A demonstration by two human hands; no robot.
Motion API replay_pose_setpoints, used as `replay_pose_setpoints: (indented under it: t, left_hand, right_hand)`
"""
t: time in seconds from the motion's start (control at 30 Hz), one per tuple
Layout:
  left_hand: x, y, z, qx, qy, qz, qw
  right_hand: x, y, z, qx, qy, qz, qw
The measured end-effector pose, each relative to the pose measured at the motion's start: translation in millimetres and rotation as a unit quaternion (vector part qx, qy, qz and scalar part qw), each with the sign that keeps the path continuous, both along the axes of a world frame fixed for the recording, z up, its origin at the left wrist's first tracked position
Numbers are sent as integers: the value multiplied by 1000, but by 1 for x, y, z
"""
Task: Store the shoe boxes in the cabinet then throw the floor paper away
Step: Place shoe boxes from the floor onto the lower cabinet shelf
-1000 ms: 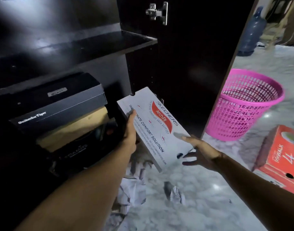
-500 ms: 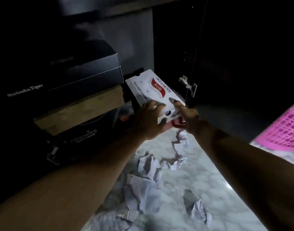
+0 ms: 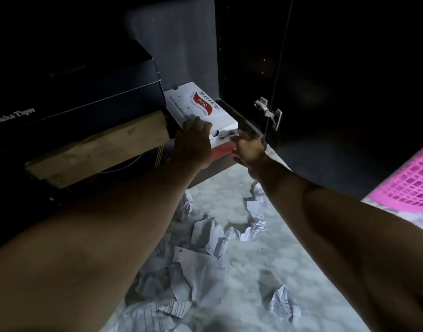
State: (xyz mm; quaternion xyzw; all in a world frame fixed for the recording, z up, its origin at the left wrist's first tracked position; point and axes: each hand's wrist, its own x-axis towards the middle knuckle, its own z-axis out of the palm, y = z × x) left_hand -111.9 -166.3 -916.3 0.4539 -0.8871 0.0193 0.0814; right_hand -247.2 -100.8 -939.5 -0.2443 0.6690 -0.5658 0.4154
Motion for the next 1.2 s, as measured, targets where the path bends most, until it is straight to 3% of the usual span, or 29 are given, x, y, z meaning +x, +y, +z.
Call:
replay_pose_setpoints:
  t: [0.2,0.47,0.6,0.7,0.83,1.0,1.2]
  left_hand:
    - [-13,56,15,-23,104,-53,993]
    - [-64,185,31,88,165,-200,962]
    - [-104,256,25,153,181,-276,931]
    - [-145,315,20,206,181,-317,908]
    - [-199,380,6,303,161,-324,882]
    - [-270,435,-25,439,134,-260,850]
    - [-318,455,-57,533,135,-236,801]
  right_hand:
    - [-22,74,-3,45,129,46,990]
    - [-34,234,50,38,190,-22,981]
    - [-59,324,46,60,236,-96,965]
    - [-91,401,41,78,253,-206,942]
    - [-137,485,32,123,251,-350,894]
    - [-187,543,-10,216,216,-450,839]
    - [-214,548,-58,215,160,-450,852]
